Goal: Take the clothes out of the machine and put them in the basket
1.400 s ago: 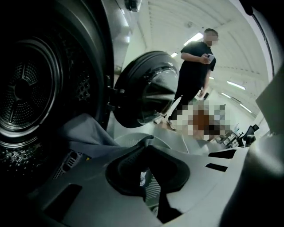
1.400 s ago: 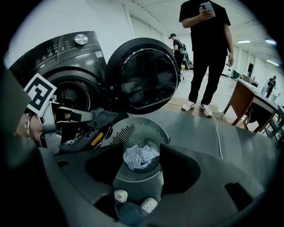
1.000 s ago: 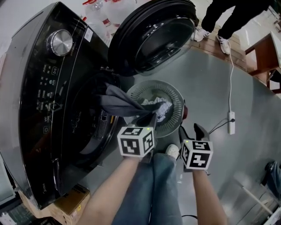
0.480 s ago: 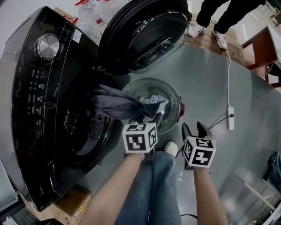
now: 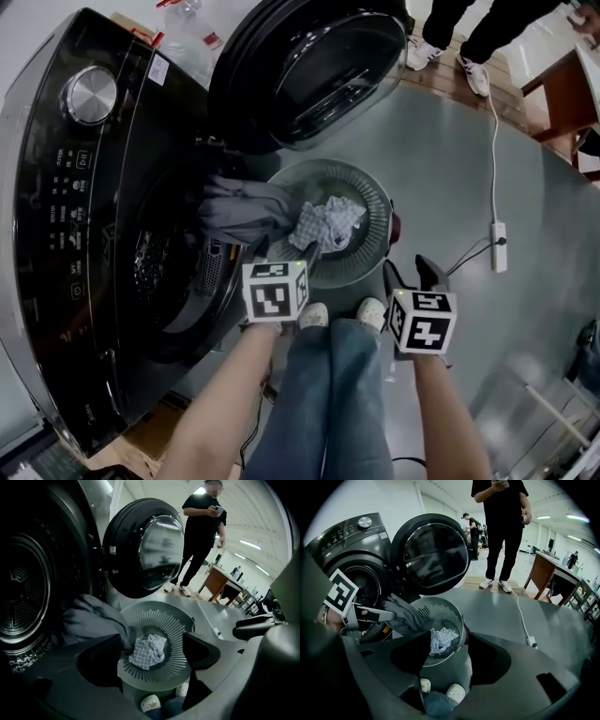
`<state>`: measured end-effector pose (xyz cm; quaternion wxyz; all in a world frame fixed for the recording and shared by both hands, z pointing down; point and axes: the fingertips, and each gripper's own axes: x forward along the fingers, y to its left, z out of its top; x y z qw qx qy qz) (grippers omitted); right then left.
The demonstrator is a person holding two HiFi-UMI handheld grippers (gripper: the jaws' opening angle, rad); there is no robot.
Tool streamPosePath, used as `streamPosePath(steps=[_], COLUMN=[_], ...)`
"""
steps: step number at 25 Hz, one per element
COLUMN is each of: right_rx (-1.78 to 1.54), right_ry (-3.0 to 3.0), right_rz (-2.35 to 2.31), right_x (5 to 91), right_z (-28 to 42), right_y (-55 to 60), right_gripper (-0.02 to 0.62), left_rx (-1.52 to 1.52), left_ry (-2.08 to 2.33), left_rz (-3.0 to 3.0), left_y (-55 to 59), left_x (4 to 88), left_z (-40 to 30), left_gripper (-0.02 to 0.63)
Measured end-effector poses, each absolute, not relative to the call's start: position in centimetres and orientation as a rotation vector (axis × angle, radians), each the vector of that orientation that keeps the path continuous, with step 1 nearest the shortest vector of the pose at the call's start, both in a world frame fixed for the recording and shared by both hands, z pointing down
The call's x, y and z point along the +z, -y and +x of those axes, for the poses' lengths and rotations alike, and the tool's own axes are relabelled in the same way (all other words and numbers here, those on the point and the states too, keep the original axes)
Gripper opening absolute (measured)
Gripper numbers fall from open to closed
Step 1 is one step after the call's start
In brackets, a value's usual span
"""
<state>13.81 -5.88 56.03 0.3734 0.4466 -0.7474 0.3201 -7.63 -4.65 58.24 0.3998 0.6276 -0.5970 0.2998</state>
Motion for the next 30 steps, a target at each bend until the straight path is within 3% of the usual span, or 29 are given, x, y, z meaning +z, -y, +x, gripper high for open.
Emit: streamPosePath(steps=[18,25,30], right_rx=[0.777,0.591,0.633], right_ry=[1.989,2.008,1.999], right_rz=[0.964,0.828,0.829], right_x=[58.7,59.7,61.0], right_z=[4.5,3.1,2.2], right_y=[7.0,7.5,6.9], right_gripper=[0.249,0.249,0.249], left_rx=[1.086,1.181,1.165], left_ry=[1.853,1.846,1.838], left_rz=[1.344,1.317,1.322], left_y=[3.6,5.6,7.1], left_x=[60.9,62.6,63.4], left_z=[-27.3,-30.8,-32.1], left_gripper=[0.388,0.410,0.431])
